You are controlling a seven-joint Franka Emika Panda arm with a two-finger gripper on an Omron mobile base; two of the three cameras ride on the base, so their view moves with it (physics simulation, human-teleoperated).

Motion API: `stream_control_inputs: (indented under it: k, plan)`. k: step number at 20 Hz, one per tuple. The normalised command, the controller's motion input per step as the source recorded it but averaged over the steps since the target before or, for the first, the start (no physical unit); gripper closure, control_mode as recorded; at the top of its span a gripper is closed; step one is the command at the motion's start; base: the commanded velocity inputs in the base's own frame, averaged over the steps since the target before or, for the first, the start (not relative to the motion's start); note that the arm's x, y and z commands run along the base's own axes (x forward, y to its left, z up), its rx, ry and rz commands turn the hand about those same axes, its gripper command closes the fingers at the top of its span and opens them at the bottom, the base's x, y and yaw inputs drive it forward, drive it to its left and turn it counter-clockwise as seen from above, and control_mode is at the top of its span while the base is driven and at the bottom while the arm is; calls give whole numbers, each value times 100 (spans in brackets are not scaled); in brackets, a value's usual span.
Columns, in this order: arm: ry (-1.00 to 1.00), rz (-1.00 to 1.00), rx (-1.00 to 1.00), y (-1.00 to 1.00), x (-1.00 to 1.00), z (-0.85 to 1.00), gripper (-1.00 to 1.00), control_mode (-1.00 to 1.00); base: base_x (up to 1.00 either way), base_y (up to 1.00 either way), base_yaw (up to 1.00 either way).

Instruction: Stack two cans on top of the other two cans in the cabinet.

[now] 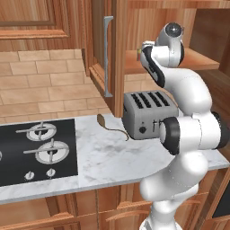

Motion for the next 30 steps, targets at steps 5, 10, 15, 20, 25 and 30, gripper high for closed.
stream_control_inputs:
  k: [5, 10, 15, 20, 25, 30]
  plan:
    - [0, 0, 0, 0, 10, -22, -100, -100, 0, 0, 0]
    - [0, 0, 0, -2, 14, -20, -100, -100, 0, 0, 0]
    - [0, 0, 0, 0, 12, -24, -100, -100, 0, 0, 0]
    - [0, 0, 0, -1, 13, -29, -100, -100, 0, 0, 0]
    - [0, 0, 0, -3, 11, -29, -100, -100, 0, 0, 0]
    - [0, 0, 0, -1, 8, -23, -100, -100, 0, 0, 0]
